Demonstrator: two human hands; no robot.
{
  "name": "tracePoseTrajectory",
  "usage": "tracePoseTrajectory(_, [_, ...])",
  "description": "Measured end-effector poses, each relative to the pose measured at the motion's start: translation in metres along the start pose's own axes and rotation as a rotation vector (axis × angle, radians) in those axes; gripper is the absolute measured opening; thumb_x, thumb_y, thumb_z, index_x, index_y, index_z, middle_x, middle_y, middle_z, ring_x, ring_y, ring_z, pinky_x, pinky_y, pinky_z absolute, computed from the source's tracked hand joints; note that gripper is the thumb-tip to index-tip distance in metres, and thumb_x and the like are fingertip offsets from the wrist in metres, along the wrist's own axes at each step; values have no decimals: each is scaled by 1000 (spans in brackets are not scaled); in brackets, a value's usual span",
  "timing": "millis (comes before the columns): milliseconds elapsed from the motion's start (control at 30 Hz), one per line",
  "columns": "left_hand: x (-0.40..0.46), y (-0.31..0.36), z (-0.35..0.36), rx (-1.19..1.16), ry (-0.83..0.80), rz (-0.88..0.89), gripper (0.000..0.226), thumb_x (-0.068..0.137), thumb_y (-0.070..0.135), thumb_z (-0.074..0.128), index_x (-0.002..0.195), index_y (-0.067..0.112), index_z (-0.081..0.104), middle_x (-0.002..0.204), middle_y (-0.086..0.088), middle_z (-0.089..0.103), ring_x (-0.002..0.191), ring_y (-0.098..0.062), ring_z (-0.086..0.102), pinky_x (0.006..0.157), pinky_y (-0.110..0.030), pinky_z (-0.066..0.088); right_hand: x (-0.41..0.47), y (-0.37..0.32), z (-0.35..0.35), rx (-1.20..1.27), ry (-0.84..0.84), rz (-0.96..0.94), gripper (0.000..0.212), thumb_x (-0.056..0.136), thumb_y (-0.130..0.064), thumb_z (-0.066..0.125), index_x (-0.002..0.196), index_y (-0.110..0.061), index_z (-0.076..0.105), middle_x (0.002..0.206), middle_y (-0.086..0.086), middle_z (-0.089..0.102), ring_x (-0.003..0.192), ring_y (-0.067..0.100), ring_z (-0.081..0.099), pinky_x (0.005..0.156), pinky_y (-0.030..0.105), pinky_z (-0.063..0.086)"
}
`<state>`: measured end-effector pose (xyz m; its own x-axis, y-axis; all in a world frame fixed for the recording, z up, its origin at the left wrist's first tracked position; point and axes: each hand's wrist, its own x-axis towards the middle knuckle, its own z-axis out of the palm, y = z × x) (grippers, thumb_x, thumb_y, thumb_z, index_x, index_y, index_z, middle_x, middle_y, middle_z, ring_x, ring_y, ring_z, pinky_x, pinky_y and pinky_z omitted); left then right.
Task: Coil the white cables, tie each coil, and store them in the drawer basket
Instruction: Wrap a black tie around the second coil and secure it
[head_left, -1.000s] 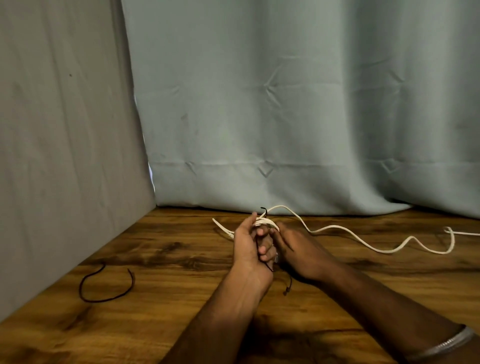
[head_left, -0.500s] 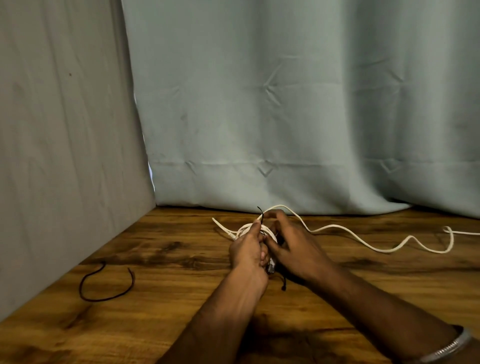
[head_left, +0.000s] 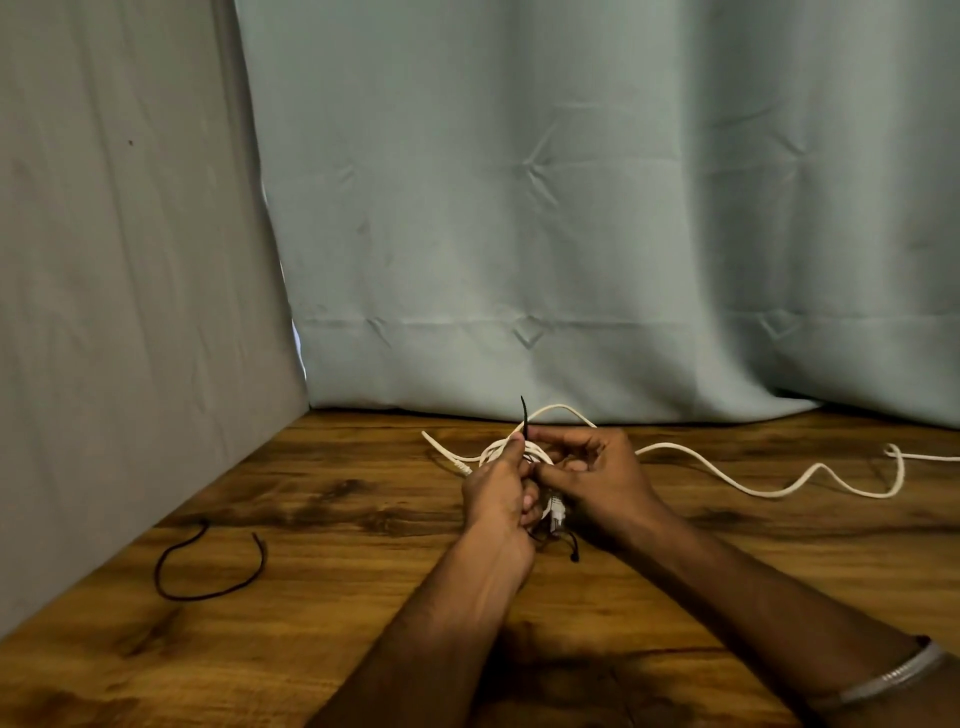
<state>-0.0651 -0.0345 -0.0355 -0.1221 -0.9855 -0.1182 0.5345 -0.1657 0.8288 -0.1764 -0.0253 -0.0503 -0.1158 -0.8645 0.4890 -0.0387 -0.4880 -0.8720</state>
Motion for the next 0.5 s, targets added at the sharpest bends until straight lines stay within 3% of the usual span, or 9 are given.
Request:
tracePoseTrajectory(100, [-7, 3, 1, -6, -30, 4, 34, 101, 24, 58, 70, 12, 49, 42, 6, 42, 25, -3, 26, 28, -12, 14, -2, -1, -1, -36, -2, -28, 38, 85, 5, 77, 113, -20, 80, 89, 25, 76, 75, 37, 63, 72, 51, 51])
tracePoseTrajectory(300, [-8, 6, 2, -64, -121, -77, 33, 104, 29, 49, 73, 17, 50, 41, 10, 38, 26, -1, 25, 26, -11, 13, -6, -13, -3, -246, 28, -144, 33, 86, -1, 75, 111, -22, 82, 92, 2, 81, 79, 21, 77, 76, 53, 62])
tracePoseTrajectory(400, [-5, 5, 1, -22, -120, -77, 37, 104, 30, 50, 69, 18, 47, 43, 10, 35, 28, -1, 24, 28, -11, 12, -3, -13, -7, -383, 42, -219, 33, 82, -13, 77, 110, -30, 82, 93, -7, 79, 81, 17, 76, 71, 46, 62])
tracePoseTrajectory(500, [-10, 5, 2, 42, -125, -36, 40, 104, 34, 50, 69, 17, 46, 44, 10, 36, 28, -2, 25, 31, -10, 13, -3, -14, -10, -479, 59, -297, 35, 81, -11, 78, 109, -31, 82, 89, -12, 76, 73, 5, 70, 65, 29, 53])
